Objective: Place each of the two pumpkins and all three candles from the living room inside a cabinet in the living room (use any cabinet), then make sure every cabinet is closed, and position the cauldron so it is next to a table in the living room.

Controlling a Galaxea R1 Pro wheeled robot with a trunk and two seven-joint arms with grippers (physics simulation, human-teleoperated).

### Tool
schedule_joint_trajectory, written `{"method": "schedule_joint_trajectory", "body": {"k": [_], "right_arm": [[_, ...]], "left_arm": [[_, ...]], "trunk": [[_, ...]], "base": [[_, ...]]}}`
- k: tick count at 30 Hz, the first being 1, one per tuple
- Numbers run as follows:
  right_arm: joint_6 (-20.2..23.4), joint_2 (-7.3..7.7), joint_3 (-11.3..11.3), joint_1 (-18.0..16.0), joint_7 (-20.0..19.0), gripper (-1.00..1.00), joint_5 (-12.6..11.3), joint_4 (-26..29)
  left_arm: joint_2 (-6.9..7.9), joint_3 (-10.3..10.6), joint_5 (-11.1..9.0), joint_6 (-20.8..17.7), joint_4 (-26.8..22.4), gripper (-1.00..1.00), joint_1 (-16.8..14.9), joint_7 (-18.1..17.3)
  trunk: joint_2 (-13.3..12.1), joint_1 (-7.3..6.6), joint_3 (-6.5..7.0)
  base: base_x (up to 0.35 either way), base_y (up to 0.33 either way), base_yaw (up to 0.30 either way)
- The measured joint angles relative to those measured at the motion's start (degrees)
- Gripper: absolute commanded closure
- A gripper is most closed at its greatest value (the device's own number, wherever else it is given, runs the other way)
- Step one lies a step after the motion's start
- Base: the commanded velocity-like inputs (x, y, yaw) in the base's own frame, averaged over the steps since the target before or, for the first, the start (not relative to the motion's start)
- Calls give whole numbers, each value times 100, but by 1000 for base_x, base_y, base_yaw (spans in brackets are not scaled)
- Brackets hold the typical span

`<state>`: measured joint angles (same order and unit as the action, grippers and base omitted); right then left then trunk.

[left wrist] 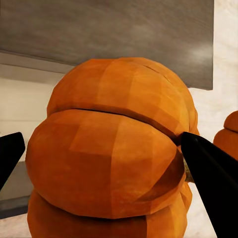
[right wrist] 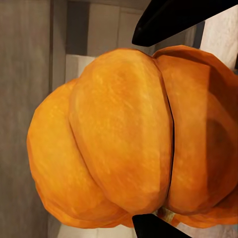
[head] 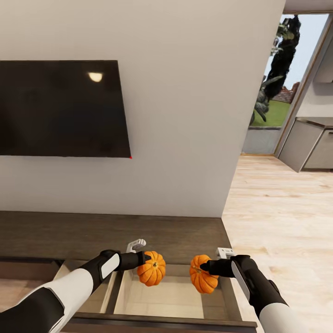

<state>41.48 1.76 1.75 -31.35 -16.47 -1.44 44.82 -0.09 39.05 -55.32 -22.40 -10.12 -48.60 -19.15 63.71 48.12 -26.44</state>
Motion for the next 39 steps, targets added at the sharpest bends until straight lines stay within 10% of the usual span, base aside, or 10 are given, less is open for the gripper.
{"method": "schedule_joint_trajectory", "body": {"k": [31,39], "right_arm": [[-16,-9,9,-1,10,100,-32,-43],[-640,-9,1,3,12,100,-21,-376]], "left_arm": [[2,3,1,-9,-16,100,0,-9],[-9,2,8,-17,5,100,0,-4]], "trunk": [[1243,681,-515],[1564,857,-659]], "base": [[0,0,-37],[0,0,0]]}}
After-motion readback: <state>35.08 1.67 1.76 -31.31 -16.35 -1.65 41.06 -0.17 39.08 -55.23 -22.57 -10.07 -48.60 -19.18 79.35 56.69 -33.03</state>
